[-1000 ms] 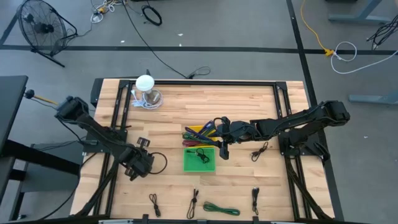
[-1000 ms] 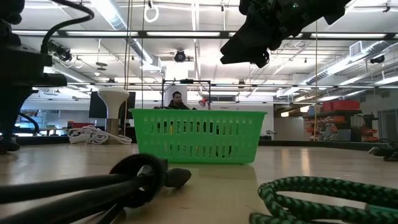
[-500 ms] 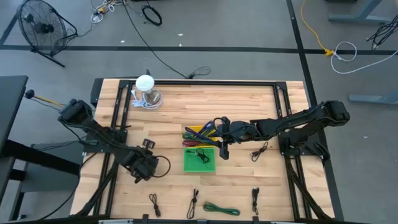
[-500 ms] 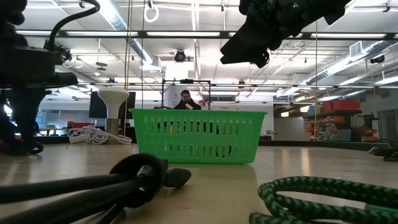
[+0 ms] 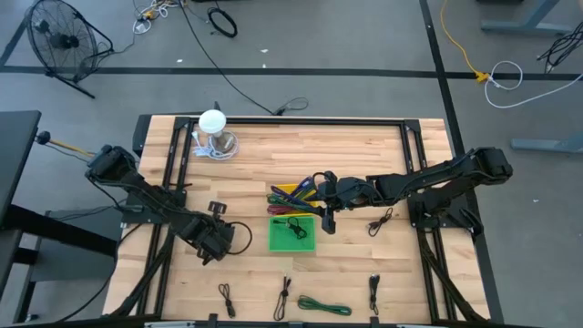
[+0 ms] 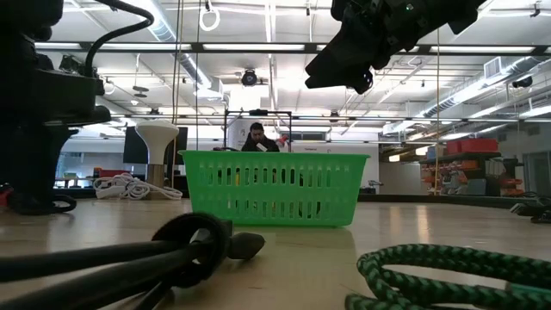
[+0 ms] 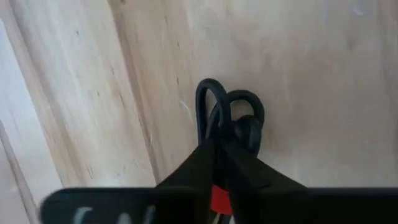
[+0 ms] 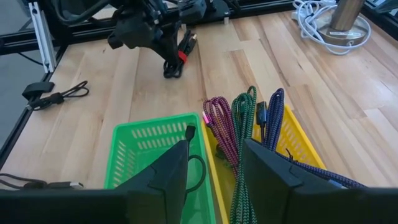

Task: Pick & Place USB Port
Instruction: Put the black USB cable into the green bin

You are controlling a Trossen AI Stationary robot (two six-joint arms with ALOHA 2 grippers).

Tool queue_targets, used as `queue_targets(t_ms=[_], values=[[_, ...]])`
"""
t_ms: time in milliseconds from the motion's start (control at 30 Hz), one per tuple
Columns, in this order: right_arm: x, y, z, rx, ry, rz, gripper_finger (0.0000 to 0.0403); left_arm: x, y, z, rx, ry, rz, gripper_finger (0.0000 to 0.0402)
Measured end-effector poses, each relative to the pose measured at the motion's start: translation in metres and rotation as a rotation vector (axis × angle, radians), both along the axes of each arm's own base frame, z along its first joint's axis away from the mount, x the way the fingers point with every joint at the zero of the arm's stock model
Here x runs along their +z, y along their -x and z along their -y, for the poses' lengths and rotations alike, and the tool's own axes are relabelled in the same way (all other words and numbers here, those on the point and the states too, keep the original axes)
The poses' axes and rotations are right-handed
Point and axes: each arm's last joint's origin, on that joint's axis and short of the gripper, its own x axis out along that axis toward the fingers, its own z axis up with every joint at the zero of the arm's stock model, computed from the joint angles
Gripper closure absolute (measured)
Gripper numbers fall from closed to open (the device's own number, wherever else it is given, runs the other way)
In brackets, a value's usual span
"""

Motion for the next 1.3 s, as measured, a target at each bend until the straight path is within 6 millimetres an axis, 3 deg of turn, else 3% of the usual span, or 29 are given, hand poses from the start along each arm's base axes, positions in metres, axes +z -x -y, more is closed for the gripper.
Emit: queue_targets(t_ms=[233, 400, 500, 600, 633, 1033, 1300], values=[[0.0, 0.0, 0.0, 0.0, 0.001, 0.0, 0.0252, -0.003, -0.001, 0.0, 0.029, 0.016, 0.018, 0.0284], [-0.001, 0.0, 0.0, 0.0, 0.001, -0.003, 0.0252, -0.011, 0.004, -0.004, 0.031, 0.034, 0.05, 0.0264], [0.0, 0.0, 0.0, 0.0, 0.001, -0.002, 0.0252, -0.011, 0.005, -0.005, 0.05, 0.029, 0.029, 0.0289], [0.0, 0.0, 0.0, 0.0, 0.001, -0.001, 0.0252, -0.008, 0.006, -0.004, 0.042, 0.045, 0.024, 0.0362], [0.0, 0.0, 0.0, 0.001, 0.002, -0.001, 0.0252, -0.007, 0.005, -0.004, 0.044, 0.05, 0.028, 0.0369], [0.0, 0.0, 0.0, 0.004, 0.009, -0.001, 0.0252, 0.025, -0.015, 0.001, 0.042, 0.002, 0.121, 0.0369], [0.0, 0.0, 0.0, 0.006, 0.013, -0.002, 0.0252, 0.075, -0.047, 0.009, 0.088, -0.024, 0.319, 0.0369]])
